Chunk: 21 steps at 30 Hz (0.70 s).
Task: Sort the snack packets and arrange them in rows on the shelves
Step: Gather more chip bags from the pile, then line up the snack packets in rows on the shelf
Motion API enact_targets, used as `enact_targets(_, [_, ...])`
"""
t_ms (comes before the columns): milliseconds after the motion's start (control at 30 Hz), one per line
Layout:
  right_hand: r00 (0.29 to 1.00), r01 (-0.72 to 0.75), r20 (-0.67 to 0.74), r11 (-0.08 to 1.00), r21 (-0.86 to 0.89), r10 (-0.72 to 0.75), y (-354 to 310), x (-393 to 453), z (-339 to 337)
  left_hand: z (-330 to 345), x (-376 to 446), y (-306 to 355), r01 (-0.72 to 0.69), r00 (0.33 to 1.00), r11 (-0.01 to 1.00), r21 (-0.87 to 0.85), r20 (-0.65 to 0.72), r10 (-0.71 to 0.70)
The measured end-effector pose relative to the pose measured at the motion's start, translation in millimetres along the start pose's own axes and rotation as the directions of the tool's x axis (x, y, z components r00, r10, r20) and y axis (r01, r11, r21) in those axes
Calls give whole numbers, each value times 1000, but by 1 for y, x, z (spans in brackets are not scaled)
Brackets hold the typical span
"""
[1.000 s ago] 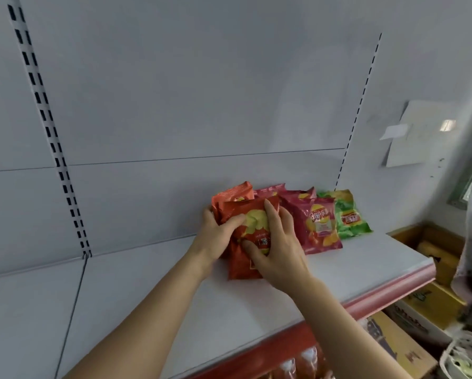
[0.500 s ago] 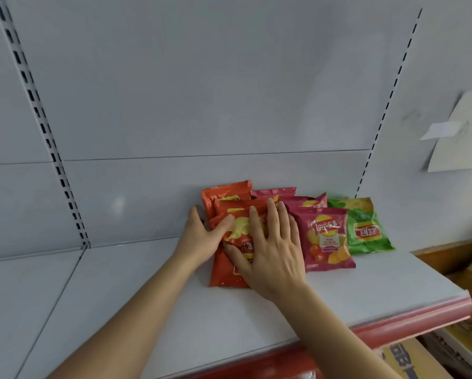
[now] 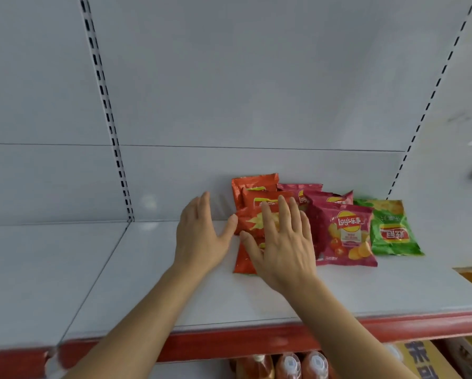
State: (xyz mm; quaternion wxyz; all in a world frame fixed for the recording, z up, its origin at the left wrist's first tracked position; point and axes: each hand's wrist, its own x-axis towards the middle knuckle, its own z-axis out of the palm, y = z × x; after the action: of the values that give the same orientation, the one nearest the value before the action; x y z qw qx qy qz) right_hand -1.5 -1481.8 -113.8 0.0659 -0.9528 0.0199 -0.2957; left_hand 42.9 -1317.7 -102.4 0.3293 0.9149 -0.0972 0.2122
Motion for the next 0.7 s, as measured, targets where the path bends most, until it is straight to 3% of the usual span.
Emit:
enact_targets(267, [992, 117, 55, 993, 8, -118, -99, 0, -8, -82, -23, -69, 10, 997, 977, 211, -82, 8])
enact_targets(700, [937, 293, 135, 936, 196, -322, -373, -40, 17, -279, -96, -257, 227, 964, 897, 379, -219, -152])
